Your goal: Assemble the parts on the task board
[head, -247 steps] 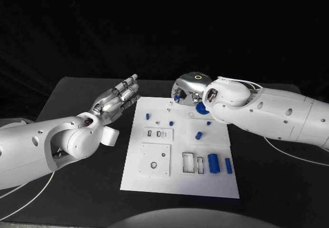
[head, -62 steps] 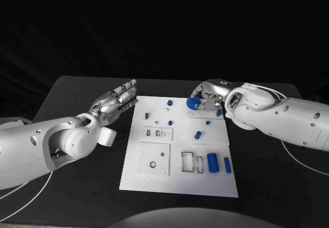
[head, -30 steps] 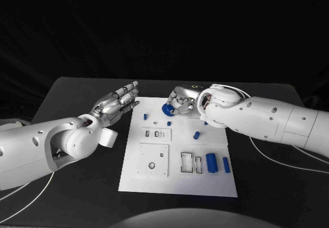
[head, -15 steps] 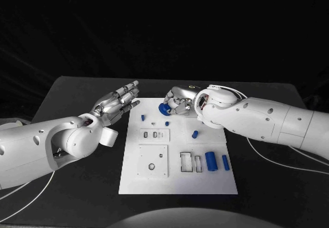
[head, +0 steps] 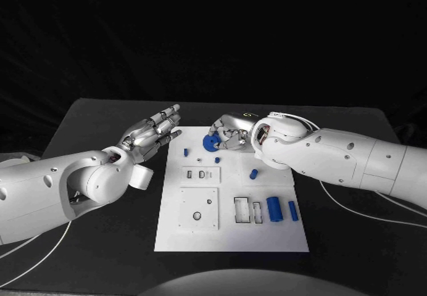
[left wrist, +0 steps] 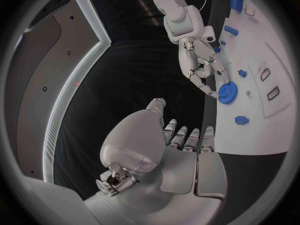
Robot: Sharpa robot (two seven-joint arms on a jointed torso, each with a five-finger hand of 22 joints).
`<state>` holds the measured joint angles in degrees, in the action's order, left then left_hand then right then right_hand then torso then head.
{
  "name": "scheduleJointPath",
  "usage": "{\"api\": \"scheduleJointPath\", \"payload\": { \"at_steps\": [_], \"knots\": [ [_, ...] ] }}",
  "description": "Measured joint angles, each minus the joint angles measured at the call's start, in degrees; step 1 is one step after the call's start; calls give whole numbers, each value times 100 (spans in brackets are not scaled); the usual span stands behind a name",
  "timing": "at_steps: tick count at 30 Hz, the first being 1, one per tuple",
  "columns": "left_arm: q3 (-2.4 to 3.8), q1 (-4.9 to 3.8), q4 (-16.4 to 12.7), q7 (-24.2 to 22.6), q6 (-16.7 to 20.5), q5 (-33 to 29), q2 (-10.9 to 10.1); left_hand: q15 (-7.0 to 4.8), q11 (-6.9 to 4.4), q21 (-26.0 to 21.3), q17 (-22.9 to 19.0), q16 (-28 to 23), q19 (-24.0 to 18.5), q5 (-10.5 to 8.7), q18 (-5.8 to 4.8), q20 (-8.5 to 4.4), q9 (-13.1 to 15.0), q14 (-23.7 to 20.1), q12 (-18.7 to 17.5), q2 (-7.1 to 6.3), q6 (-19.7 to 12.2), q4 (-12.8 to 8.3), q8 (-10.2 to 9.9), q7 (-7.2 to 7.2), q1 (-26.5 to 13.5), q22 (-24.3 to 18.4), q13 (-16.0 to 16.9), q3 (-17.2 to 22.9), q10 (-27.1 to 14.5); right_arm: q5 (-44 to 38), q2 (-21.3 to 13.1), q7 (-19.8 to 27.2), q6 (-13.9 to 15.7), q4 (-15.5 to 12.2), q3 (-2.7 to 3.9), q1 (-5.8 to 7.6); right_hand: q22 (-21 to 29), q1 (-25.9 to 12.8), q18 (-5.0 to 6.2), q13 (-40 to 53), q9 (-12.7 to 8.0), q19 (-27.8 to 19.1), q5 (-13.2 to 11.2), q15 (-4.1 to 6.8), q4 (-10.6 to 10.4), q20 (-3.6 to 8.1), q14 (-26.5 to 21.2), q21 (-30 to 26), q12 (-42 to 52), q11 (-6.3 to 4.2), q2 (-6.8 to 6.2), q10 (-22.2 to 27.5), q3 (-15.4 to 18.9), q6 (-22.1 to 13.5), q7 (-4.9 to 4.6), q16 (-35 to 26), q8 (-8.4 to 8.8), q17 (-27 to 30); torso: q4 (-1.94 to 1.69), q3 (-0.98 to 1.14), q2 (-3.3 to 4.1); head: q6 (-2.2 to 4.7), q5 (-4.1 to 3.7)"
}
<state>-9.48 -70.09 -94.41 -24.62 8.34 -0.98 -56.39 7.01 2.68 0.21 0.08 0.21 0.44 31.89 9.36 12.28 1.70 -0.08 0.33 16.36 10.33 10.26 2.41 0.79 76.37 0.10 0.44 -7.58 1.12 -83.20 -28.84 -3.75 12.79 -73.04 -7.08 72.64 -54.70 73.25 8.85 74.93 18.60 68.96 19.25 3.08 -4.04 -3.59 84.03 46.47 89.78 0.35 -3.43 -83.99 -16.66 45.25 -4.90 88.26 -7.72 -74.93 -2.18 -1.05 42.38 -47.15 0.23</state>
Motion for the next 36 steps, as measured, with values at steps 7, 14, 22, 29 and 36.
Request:
{"api": "scheduleJointPath", "payload": {
  "at_steps": [7,14,22,29,36],
  "knots": [
    [0,0,3,6,0,0,-1,-1,21,0,0,0,0,0,0,0,0,1,0,0,0,0,0,0,0,0,0,0,21,6,16,24,10,-19,1,1,67,-46,0,0,-162,-41,-542,0,-59,41,0,-201,0,-26,-46,-1,59,-293,42,-40,200,0,-5,-3,0,-7,-8],
    [-1,1,3,19,-3,0,0,-1,21,0,1,0,0,21,1,0,0,1,0,0,0,0,21,0,0,0,5,0,21,9,17,13,-37,0,1,1,116,-46,-1,-1,-198,-82,-616,0,-75,41,0,-289,0,-41,-45,0,75,-313,56,-67,211,1,-3,-5,-3,5,4],
    [-1,1,5,28,-9,-1,2,-1,20,0,1,0,0,21,0,0,0,1,0,0,0,0,21,0,0,0,5,0,21,11,14,-49,-207,23,0,0,130,-96,-1,-1,-260,-103,-675,0,-137,20,0,-356,0,-41,-40,0,137,-278,-16,-89,243,1,-2,-5,-7,30,-9],
    [-1,1,20,31,-17,-1,11,-1,20,0,1,0,0,21,1,0,0,1,0,0,0,0,21,0,0,0,5,0,21,11,-51,-91,-288,40,4,-2,130,-128,-1,-2,-279,-103,-675,0,-143,20,0,-377,0,-26,-8,-11,179,-151,-54,-89,222,2,-5,-1,-9,94,-1],
    [-1,1,37,31,-23,-2,14,-1,20,0,1,0,0,21,1,0,0,1,0,0,0,-18,21,0,0,0,10,18,20,13,-175,-111,-301,55,0,-15,118,-148,0,-2,-292,-103,-696,0,-174,20,0,-403,0,2,12,1,210,-40,-84,-89,194,2,1,2,-9,140,-9]
  ]
}}
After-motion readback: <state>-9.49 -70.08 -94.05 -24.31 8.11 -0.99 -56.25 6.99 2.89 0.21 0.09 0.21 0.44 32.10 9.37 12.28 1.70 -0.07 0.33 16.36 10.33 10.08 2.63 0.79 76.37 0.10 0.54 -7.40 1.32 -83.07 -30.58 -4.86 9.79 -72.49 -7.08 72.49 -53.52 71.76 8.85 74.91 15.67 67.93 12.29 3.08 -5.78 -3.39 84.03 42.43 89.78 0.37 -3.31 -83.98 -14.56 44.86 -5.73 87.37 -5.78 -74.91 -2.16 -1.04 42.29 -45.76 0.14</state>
